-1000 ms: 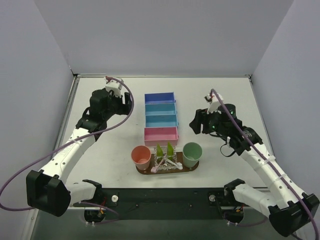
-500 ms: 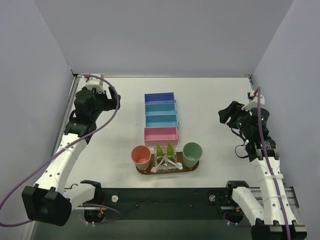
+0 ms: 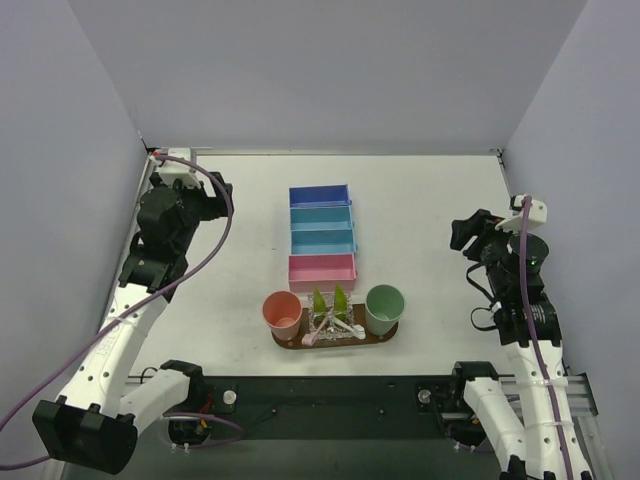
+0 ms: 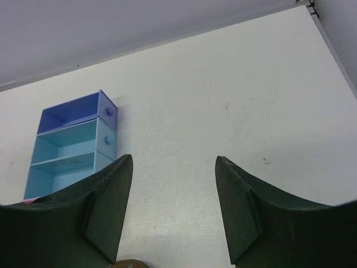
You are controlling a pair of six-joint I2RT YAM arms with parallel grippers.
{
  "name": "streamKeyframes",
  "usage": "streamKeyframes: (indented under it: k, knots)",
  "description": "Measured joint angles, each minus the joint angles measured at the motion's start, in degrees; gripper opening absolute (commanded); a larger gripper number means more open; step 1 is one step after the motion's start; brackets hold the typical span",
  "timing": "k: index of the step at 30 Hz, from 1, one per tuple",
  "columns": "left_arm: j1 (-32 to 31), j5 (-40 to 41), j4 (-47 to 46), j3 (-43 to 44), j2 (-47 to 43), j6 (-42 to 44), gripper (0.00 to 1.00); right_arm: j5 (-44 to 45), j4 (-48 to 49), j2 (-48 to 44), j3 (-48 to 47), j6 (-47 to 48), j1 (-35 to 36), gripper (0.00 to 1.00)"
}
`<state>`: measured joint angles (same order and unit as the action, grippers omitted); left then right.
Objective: Prepare toiletry sets of a toothbrush and toothpaste on the tray
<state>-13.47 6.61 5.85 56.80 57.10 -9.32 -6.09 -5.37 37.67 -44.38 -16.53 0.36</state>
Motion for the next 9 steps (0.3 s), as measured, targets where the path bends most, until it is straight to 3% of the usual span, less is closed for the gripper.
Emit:
streamKeyframes:
  k: [9]
  knots:
    - [-1.7,3.6,0.0,0.0,-0.3,1.7,0.92,0.3,0.0,0.5,0.0,0.2,0.0,0.56]
